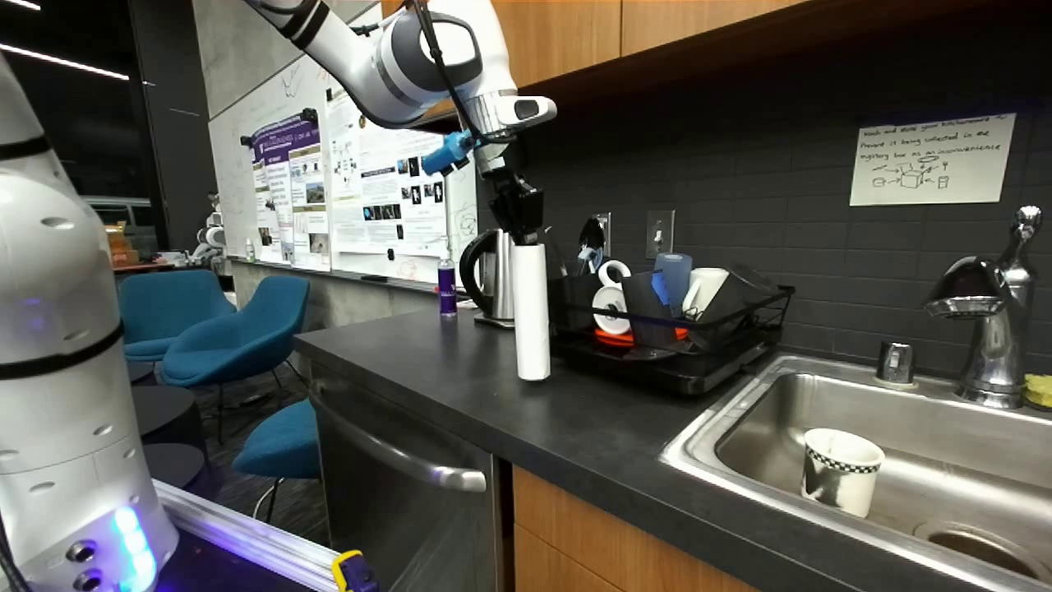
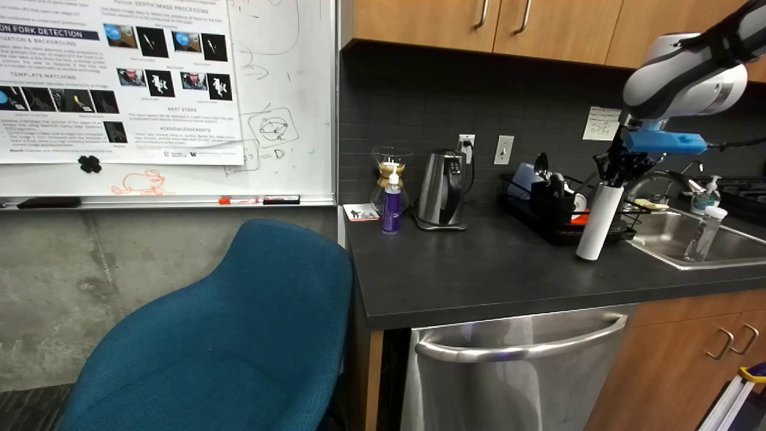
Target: Move the paper towel roll to the left
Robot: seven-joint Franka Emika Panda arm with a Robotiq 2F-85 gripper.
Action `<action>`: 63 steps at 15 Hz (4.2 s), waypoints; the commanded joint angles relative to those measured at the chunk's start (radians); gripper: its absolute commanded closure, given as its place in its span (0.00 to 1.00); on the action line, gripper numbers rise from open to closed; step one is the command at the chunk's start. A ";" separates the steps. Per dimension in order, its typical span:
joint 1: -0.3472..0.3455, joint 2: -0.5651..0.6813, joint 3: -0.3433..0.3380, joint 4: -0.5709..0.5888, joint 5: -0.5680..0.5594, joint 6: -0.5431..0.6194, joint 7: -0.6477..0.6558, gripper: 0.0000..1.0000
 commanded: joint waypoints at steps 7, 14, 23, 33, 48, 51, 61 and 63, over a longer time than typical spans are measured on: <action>-0.040 0.021 -0.033 0.016 -0.040 0.020 -0.005 0.50; -0.075 0.102 -0.101 0.072 -0.025 0.056 -0.023 0.50; -0.081 0.242 -0.153 0.217 -0.022 0.071 -0.009 0.50; -0.076 0.361 -0.182 0.348 -0.012 0.024 0.014 0.50; -0.085 0.421 -0.197 0.434 0.110 -0.072 -0.005 1.00; -0.082 0.418 -0.198 0.435 0.097 -0.058 0.000 1.00; -0.082 0.385 -0.199 0.448 0.101 -0.048 -0.008 1.00; -0.083 0.378 -0.200 0.446 0.099 -0.049 -0.009 1.00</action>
